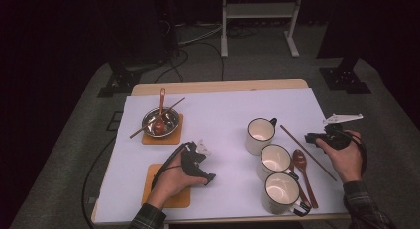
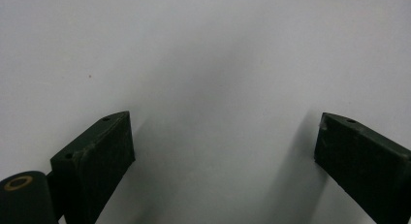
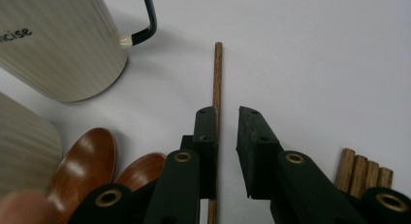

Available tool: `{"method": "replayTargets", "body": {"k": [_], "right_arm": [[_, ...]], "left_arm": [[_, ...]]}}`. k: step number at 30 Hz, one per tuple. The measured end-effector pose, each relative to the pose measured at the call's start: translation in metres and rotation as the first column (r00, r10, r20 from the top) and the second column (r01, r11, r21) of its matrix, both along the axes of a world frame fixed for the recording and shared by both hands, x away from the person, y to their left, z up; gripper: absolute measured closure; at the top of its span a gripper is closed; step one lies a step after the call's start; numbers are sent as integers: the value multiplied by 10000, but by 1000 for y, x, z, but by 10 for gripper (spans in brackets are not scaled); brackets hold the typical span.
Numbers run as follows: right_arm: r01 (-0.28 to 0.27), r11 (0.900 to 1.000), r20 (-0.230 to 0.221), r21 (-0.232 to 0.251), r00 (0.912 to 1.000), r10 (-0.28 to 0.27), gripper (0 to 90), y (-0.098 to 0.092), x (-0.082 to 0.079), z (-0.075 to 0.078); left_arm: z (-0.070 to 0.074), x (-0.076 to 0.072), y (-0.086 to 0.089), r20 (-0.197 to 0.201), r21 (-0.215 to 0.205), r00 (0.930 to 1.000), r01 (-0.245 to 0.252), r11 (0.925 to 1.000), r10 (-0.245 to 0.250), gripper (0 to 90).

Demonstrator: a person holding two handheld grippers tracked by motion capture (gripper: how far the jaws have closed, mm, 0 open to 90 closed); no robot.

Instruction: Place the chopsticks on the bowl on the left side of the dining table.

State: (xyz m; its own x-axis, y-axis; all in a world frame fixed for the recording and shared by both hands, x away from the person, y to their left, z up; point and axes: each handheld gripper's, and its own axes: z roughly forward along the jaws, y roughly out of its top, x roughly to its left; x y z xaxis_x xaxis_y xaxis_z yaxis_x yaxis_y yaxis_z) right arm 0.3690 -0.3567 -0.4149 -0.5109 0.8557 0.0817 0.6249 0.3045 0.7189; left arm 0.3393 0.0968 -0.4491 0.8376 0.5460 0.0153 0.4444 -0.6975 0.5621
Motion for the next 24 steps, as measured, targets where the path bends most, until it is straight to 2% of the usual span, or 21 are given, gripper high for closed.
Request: {"method": "replayTargets", "body": {"k": [18,24], "right_arm": [[252,9997,-256,-34,9994,-253,777,-18,-33,-6],[243,9996,-577,-152,9980,-251,777,-18,-37,-15]], "left_arm": [[0,0,0,-15,27,10000,8,10000,-8,57],[0,0,0,-17,29,10000,7,10000,-7,57]]}}
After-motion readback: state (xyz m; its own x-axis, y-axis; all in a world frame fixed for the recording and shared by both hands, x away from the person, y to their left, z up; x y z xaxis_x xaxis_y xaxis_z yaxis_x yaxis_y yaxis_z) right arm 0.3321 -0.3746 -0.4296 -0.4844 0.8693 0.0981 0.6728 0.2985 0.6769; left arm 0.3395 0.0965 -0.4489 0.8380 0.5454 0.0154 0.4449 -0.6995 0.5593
